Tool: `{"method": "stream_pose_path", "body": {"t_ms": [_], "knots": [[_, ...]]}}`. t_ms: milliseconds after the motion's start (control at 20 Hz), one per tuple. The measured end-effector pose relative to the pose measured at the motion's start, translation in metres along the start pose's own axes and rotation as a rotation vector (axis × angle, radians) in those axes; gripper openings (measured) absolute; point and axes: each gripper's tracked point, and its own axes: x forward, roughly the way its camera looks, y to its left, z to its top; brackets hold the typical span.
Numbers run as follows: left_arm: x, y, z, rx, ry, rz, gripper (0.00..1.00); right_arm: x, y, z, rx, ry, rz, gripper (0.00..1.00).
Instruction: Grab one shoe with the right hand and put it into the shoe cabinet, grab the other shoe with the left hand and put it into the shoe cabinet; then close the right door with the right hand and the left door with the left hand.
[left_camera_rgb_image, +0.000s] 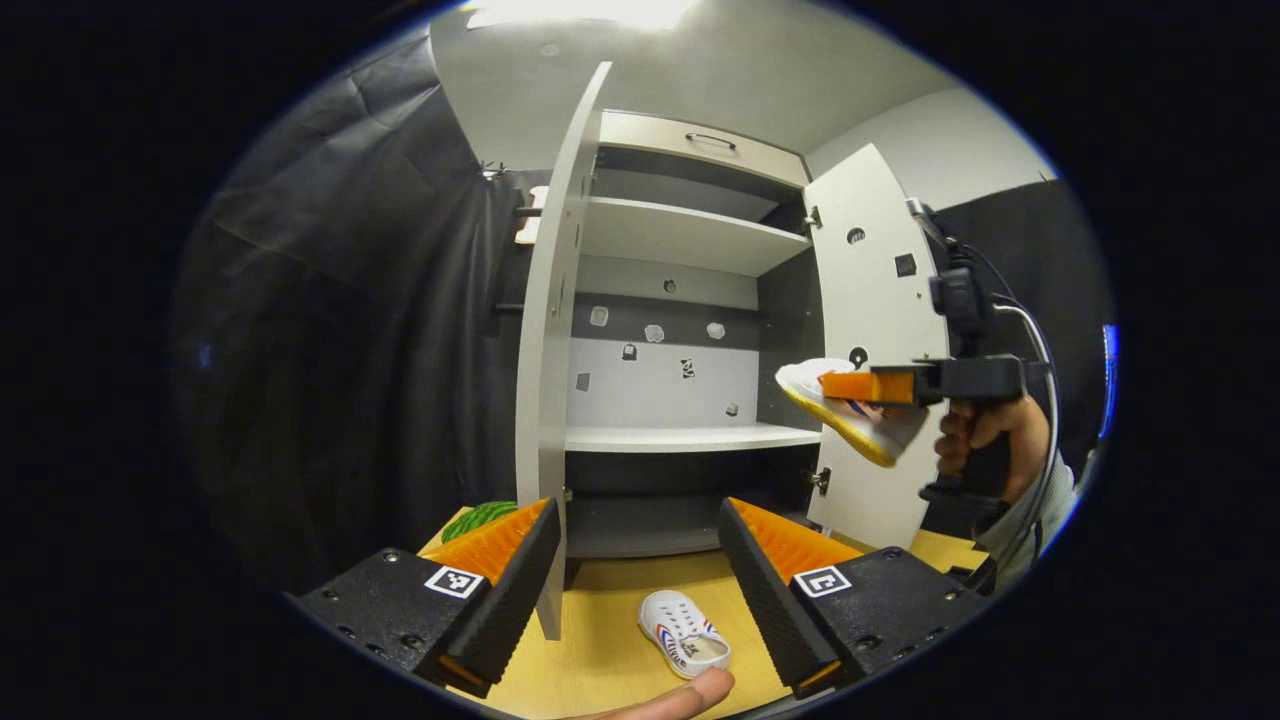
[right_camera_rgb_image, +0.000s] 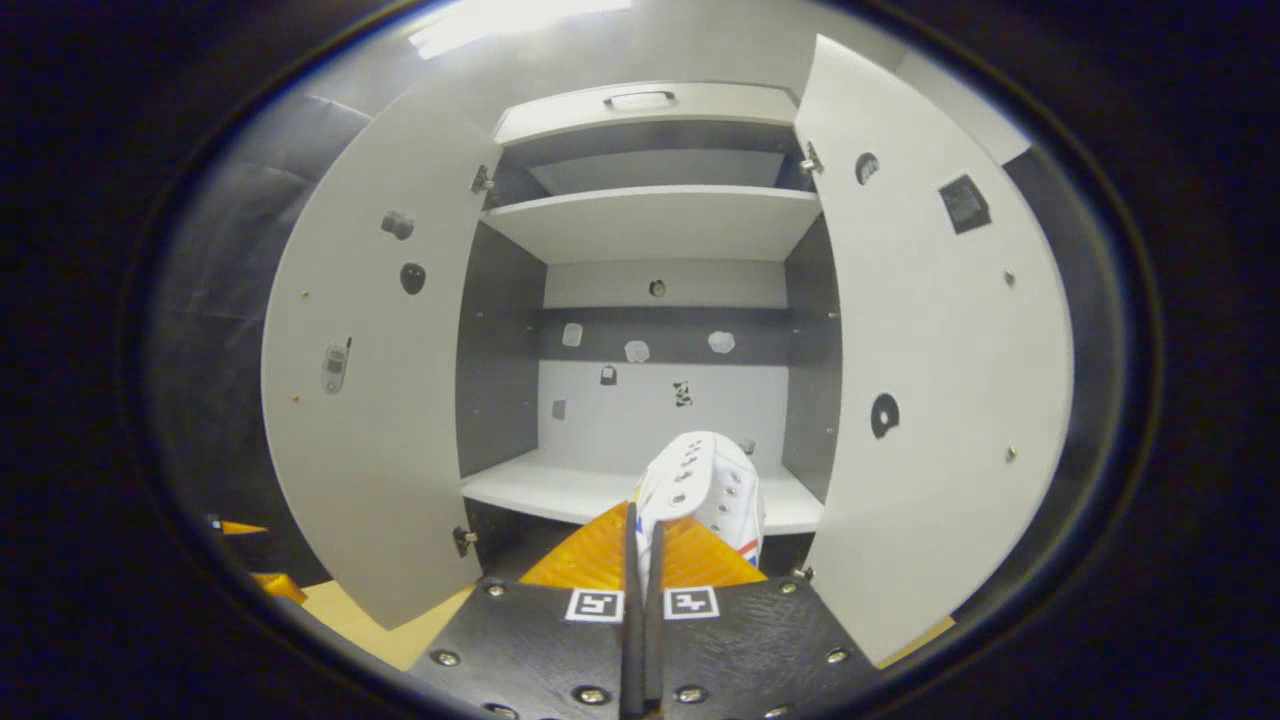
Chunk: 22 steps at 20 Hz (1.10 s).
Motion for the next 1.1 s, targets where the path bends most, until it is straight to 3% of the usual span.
{"method": "stream_pose_path", "body": {"t_ms": [250,400,550,700,900,1100], "knots": [[0.005,0.003,-0.007,-0.023,-0.001,-0.013,0.97,0.073,0.005,0.017,-0.028,0.038,-0.012,0.01],[0.011,0.003,-0.006,-0.075,-0.007,-0.028,0.95,0.125,0.007,0.003,-0.081,0.053,0.001,0.01],[0.014,0.002,-0.007,-0.121,-0.027,-0.048,0.99,0.174,-0.005,-0.013,-0.078,0.106,-0.047,0.01],[0.021,0.005,-0.011,-0.109,-0.037,-0.048,0.97,0.223,-0.028,-0.029,-0.179,0.133,-0.090,0.01],[0.031,-0.004,-0.023,-0.146,-0.013,-0.071,0.98,0.263,-0.047,-0.045,-0.269,0.145,-0.100,0.01],[0.036,0.001,-0.035,-0.131,0.031,-0.038,0.98,0.277,-0.054,-0.076,-0.279,0.220,-0.099,0.01]]}}
